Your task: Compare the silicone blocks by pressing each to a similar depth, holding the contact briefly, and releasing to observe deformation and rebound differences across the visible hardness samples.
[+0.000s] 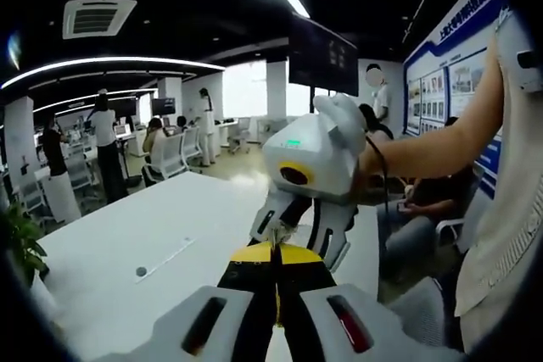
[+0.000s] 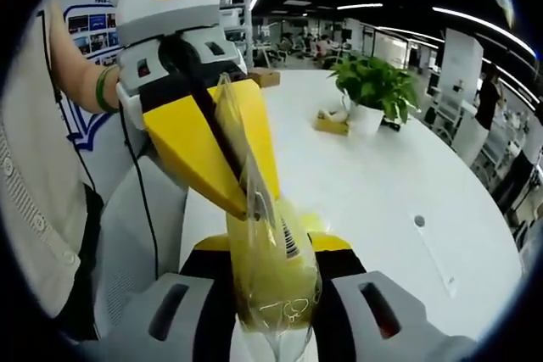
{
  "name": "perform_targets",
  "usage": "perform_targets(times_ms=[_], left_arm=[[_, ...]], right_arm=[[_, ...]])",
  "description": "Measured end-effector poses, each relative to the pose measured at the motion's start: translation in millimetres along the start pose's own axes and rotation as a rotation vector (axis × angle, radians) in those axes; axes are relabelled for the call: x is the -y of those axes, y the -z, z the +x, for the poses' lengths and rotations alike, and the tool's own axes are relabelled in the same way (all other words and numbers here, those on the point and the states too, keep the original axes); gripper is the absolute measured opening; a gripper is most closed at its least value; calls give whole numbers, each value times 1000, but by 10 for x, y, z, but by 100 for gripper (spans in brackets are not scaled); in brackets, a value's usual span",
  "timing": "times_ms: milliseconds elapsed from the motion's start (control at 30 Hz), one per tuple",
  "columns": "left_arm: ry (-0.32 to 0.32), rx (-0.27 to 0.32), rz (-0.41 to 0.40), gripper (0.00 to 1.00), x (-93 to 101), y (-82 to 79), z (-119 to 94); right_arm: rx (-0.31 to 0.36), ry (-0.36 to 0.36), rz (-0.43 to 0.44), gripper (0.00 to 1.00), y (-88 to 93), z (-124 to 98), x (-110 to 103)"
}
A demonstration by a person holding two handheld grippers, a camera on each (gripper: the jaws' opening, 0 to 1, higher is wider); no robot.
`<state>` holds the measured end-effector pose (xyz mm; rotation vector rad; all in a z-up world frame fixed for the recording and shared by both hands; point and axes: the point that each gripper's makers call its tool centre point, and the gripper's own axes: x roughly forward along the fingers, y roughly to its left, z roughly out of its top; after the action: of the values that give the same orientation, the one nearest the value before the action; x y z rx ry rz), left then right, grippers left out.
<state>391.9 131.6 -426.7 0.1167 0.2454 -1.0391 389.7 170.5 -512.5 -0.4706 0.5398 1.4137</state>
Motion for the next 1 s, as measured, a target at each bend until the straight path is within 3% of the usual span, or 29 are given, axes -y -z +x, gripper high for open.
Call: perform_targets(times_ms=[700, 1000], left_arm=[[8, -20, -33, 0, -14, 99, 26], [21, -17, -95, 0, -22, 158, 45]], right_arm=[[-27, -32, 9, 29, 109, 70, 13], [-36, -50, 25, 30, 173, 100, -4]])
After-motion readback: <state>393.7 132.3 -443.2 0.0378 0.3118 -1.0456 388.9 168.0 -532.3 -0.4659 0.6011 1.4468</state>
